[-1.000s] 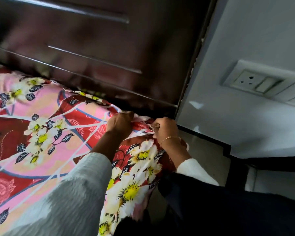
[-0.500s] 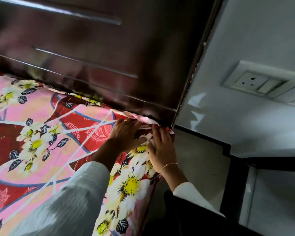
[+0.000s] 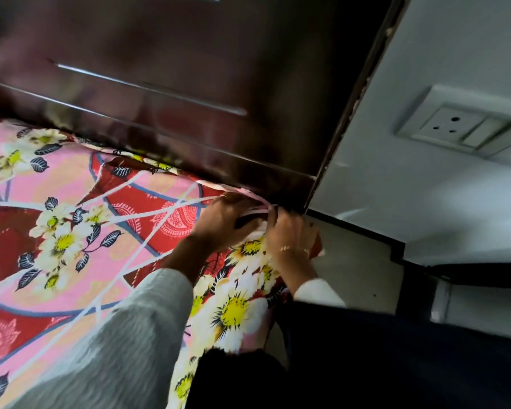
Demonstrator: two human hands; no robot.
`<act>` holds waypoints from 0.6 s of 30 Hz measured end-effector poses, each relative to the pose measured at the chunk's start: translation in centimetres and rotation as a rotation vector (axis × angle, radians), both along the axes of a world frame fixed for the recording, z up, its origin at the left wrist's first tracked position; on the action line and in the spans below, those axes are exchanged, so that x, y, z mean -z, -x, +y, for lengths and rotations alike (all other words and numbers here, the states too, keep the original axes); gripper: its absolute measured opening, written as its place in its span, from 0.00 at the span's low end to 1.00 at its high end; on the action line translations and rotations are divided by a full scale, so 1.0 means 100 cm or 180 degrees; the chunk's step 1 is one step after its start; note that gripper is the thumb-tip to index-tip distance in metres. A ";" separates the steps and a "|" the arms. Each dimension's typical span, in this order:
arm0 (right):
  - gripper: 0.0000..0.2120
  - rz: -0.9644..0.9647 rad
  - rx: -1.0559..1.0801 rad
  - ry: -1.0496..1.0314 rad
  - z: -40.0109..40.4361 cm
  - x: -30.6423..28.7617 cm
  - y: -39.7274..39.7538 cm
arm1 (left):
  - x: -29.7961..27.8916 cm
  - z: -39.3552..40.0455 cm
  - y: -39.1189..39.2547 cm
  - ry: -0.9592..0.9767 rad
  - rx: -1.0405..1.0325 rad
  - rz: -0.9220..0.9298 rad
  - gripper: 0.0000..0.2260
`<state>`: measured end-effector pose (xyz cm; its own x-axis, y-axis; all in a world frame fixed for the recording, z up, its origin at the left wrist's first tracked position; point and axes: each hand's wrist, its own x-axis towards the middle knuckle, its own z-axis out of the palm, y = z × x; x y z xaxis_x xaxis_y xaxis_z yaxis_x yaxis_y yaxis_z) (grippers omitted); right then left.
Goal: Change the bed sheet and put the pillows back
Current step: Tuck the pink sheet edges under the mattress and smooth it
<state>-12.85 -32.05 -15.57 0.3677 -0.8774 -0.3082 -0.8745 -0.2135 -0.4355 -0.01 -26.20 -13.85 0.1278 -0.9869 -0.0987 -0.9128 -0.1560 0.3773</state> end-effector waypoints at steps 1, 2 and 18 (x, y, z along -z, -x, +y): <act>0.10 0.0019 -0.0073 0.0637 0.012 -0.004 0.000 | -0.001 0.011 -0.009 0.0286 -0.0065 -0.0107 0.22; 0.11 -0.0073 -0.0134 0.1073 0.023 -0.009 -0.002 | -0.001 0.020 -0.018 0.0371 -0.0153 -0.0363 0.22; 0.21 0.0288 -0.1372 -0.0966 -0.014 -0.003 -0.102 | 0.016 -0.014 -0.097 -0.1898 -0.0267 -0.0778 0.32</act>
